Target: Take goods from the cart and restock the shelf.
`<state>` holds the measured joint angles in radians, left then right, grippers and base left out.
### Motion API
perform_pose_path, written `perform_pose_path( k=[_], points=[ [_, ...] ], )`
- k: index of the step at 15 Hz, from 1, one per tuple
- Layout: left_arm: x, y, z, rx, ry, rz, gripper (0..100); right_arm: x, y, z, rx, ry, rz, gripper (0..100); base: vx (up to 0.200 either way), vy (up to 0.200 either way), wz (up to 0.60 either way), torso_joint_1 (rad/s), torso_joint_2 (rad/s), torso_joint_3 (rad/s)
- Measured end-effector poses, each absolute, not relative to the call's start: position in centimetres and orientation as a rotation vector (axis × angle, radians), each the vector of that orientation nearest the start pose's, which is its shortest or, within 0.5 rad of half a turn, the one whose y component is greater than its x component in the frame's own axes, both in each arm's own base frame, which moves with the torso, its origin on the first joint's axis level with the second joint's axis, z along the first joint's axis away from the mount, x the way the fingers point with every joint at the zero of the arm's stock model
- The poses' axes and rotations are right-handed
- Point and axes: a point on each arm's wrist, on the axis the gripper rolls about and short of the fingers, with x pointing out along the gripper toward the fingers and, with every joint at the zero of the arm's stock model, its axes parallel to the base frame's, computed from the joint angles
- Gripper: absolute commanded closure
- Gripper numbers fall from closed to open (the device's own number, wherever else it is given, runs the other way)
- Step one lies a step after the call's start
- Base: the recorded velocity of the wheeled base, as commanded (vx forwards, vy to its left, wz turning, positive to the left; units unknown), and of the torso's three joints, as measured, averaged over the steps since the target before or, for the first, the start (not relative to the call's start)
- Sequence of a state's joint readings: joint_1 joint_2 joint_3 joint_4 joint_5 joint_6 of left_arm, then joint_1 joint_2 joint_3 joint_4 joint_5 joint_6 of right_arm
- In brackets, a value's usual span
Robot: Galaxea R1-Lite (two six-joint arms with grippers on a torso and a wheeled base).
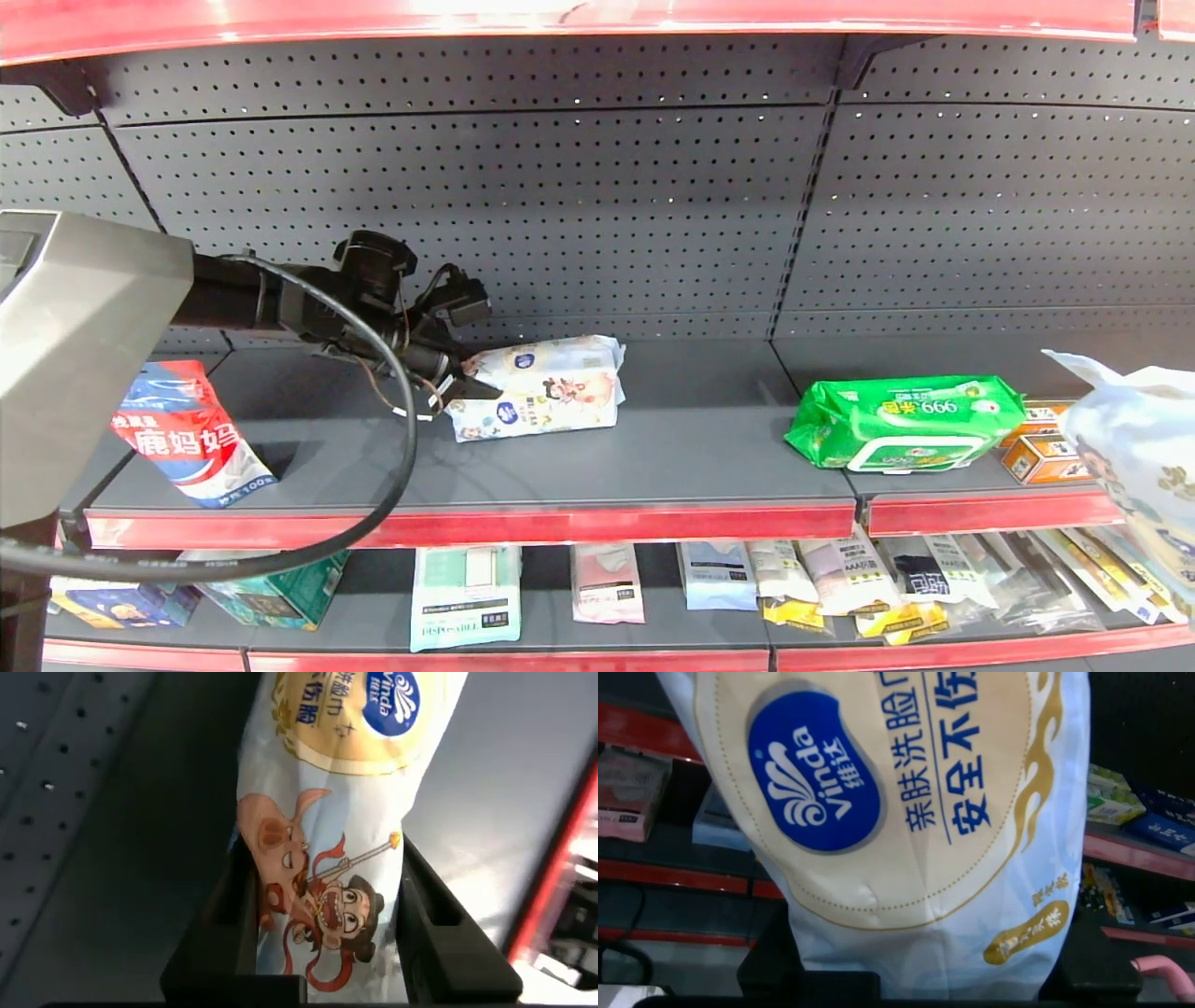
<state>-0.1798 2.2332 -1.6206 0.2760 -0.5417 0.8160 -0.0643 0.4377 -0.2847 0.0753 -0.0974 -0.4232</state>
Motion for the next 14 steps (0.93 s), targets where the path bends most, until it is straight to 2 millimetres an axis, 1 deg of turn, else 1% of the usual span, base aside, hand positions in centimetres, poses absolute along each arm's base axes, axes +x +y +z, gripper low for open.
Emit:
perform_pose_path(
  k=[3,6,9,11,14],
  points=[
    [41.3,-8.6,13.2,0.547,0.554,-1.020,100,1.3,-0.3,15.1,-0.425,0.266,-0.109,100,0.000,0.000,0.00,0.000,0.00,0.000],
    [40.0,-7.4,13.7,0.543,0.546,-1.032,100,1.3,-0.3,15.1,-0.426,0.267,-0.106,100,0.000,0.000,0.00,0.000,0.00,0.000],
    [38.8,-5.9,13.4,0.533,0.566,-1.018,100,1.4,-0.3,15.3,-0.431,0.269,-0.104,100,0.000,0.000,0.00,0.000,0.00,0.000],
    [38.3,-5.1,13.1,0.531,0.541,-1.024,100,1.5,-0.3,15.4,-0.433,0.271,-0.103,100,0.000,0.000,0.00,0.000,0.00,0.000],
    [37.5,-4.1,12.8,0.505,0.548,-1.024,100,1.5,-0.3,15.5,-0.443,0.271,-0.101,100,0.000,0.000,0.00,0.000,0.00,0.000]
  ],
)
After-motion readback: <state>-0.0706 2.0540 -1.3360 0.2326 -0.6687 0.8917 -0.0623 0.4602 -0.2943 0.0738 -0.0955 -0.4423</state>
